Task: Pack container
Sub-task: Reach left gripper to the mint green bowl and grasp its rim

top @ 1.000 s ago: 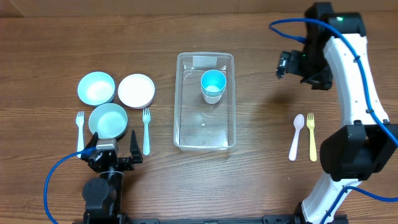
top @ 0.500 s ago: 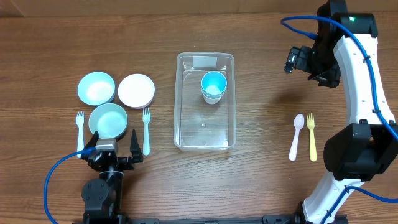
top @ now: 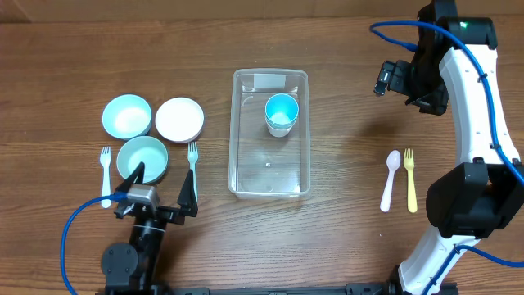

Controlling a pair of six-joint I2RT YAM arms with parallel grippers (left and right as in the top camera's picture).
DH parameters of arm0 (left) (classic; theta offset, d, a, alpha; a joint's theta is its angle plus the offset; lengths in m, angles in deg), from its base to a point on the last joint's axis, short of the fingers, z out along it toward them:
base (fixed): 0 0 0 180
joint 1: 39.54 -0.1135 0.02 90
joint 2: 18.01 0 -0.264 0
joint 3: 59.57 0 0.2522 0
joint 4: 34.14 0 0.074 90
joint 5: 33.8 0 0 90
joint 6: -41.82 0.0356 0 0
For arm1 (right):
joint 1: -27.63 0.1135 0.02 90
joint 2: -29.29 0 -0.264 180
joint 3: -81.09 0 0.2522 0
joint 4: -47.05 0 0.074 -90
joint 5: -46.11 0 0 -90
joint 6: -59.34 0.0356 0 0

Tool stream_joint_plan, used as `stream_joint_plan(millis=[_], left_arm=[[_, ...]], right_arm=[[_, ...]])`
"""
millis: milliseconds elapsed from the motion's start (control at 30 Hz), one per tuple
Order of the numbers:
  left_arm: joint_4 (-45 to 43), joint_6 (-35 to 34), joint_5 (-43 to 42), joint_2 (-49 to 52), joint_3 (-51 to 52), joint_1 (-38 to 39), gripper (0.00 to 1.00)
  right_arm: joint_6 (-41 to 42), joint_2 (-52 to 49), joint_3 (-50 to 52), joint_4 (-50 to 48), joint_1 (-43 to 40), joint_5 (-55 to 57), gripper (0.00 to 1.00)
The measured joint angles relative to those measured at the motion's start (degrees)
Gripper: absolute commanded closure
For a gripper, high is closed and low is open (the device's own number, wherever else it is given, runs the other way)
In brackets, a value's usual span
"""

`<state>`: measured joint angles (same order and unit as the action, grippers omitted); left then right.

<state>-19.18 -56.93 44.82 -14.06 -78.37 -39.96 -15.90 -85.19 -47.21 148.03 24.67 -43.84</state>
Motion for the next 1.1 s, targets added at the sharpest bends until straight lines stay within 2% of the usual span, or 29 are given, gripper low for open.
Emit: stream_joint_plan(millis=[100,200,267,400,667,767,833,967,1100], left_arm=[[13.2,-1.7,4.5,2.4,-11.7,0.0,0.0],[26.3,-1.8,9.4,10.8,-28.0,0.0,0.0],[32.9,-1.8,11.5,18.8,-40.3,0.0,0.0],[42.0,-1.8,10.0,30.0,-55.5,0.0,0.0],[41.6,-1.8,3.6,35.0,-58.2,0.0,0.0],[44.9,-2.2,5.6,34.9,-58.4,0.0,0.0],[48.7,-5.1,10.4,35.0,-58.4,0.0,0.0],[62.9,-19.5,24.3,37.0,-58.9,0.0,0.0],[68.4,-26.3,28.0,44.4,-59.0,-0.1,0.0]], right_arm=[[0.0,0.0,0.0,0.0,0.0,0.0,0.0],[0.0,0.0,0.0,0.0,0.0,0.0,0.0],[0.0,0.0,-0.1,-0.1,0.0,0.0,0.0],[0.0,0.0,-0.1,0.0,0.0,0.0,0.0],[0.0,0.0,-0.1,0.0,0.0,0.0,0.0],[0.0,0.0,-0.1,0.0,0.0,0.0,0.0],[0.0,0.0,-0.1,0.0,0.0,0.0,0.0],[0.0,0.0,-0.1,0.0,0.0,0.0,0.0],[0.0,0.0,-0.1,0.0,0.0,0.0,0.0]])
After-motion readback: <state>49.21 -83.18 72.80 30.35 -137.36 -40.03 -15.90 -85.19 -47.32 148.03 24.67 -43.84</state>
